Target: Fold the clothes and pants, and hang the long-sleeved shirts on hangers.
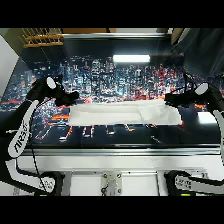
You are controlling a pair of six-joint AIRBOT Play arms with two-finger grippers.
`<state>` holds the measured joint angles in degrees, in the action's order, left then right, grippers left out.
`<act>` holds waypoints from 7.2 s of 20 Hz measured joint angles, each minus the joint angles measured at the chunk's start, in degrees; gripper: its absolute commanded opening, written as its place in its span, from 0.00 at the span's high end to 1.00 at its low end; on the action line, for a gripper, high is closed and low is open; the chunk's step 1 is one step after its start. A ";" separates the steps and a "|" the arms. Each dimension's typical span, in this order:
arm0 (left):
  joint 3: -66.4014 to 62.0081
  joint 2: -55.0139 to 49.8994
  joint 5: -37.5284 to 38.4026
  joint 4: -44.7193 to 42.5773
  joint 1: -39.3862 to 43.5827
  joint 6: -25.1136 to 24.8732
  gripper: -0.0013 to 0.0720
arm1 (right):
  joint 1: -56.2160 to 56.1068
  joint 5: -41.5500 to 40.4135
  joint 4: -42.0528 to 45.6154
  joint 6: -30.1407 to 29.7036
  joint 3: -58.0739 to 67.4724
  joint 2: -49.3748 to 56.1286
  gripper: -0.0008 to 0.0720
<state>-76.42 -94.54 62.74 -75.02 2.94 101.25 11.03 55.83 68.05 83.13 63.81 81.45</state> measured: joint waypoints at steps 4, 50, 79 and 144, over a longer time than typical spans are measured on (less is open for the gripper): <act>-5.01 -1.46 -0.09 0.07 0.00 0.02 0.25 | 0.31 -2.54 -6.08 -2.16 1.09 1.18 0.09; -14.38 -11.61 -11.04 17.53 29.64 -4.76 0.97 | 10.47 31.10 -11.63 -10.19 21.62 4.15 0.97; -36.59 -7.43 5.53 -3.30 15.32 -4.90 0.97 | -25.57 32.13 -4.37 12.04 37.59 3.15 0.97; 7.67 29.77 -1.29 -4.44 14.88 -3.78 0.97 | 31.76 -2.89 -4.55 -1.73 2.43 -6.60 0.97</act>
<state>-68.75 -64.77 61.45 -79.46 17.82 97.47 42.78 52.95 63.51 81.41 66.24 74.85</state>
